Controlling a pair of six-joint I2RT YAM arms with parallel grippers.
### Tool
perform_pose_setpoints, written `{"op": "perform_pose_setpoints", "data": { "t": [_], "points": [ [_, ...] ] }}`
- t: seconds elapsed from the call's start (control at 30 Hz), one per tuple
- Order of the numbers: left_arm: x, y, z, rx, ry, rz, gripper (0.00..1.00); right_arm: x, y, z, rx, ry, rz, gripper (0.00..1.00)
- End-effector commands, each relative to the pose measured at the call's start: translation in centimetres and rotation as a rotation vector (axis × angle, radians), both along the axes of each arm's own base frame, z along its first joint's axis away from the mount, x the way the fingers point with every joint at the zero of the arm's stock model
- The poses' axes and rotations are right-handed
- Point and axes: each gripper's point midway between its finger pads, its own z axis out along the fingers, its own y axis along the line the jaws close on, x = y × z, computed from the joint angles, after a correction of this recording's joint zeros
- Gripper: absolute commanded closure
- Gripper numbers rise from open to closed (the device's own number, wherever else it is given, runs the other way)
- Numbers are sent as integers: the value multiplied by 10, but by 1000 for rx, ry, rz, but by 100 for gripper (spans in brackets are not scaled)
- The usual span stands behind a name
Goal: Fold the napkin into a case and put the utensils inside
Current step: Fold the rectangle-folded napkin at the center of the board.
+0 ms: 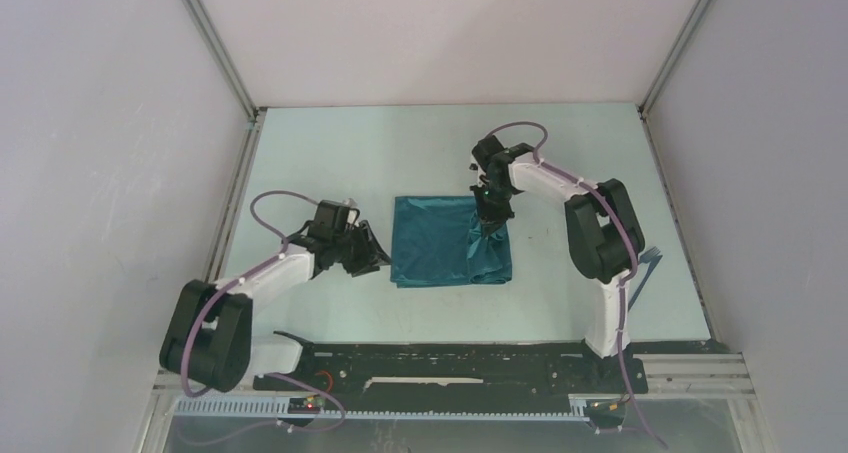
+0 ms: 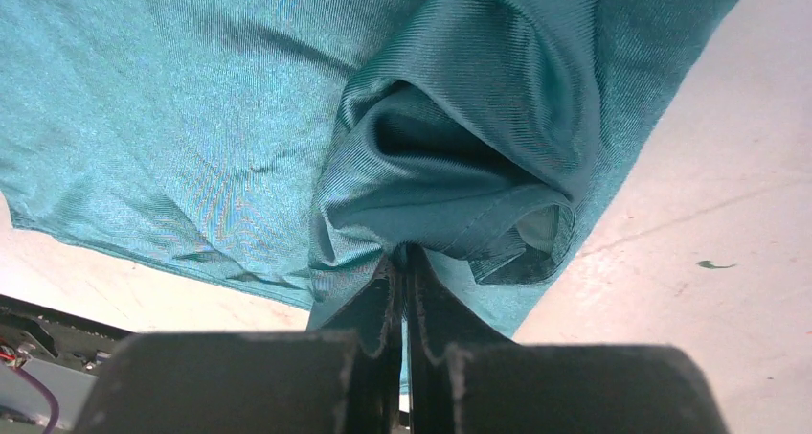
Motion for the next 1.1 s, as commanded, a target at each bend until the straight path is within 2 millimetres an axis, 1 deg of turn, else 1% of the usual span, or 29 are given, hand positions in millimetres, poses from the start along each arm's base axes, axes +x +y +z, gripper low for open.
{"op": "perform_pose_setpoints", "data": {
  "t": [0.0, 0.1, 0.17, 0.27, 0.43, 0.67, 0.9, 0.97, 1.07],
  "points": [
    [17, -9, -4, 5, -35, 1, 57, 10, 1, 26, 28, -98, 52, 100],
    [11, -14, -13, 36, -19, -19, 57, 11, -3, 24, 21, -95, 51, 100],
    [4, -19, -19, 55, -5, -44, 57, 12, -4, 24, 23, -93, 50, 100],
    [-2, -20, -28, 67, 19, -41, 59, 12, -3, 26, 30, -97, 52, 100],
    [-6, -18, -30, 71, 22, -33, 63, 13, 0, 27, 40, -100, 53, 100],
    [-19, -17, -38, 71, 49, -38, 64, 12, 4, 27, 46, -97, 56, 100],
    [-28, -18, -40, 68, 60, -49, 64, 12, 10, 31, 49, -101, 67, 100],
    [-31, -18, -40, 67, 63, -53, 63, 13, 10, 32, 47, -102, 68, 100],
    [-34, -15, -37, 72, 53, -45, 55, 13, 10, 33, 47, -103, 72, 100]
  ]
}}
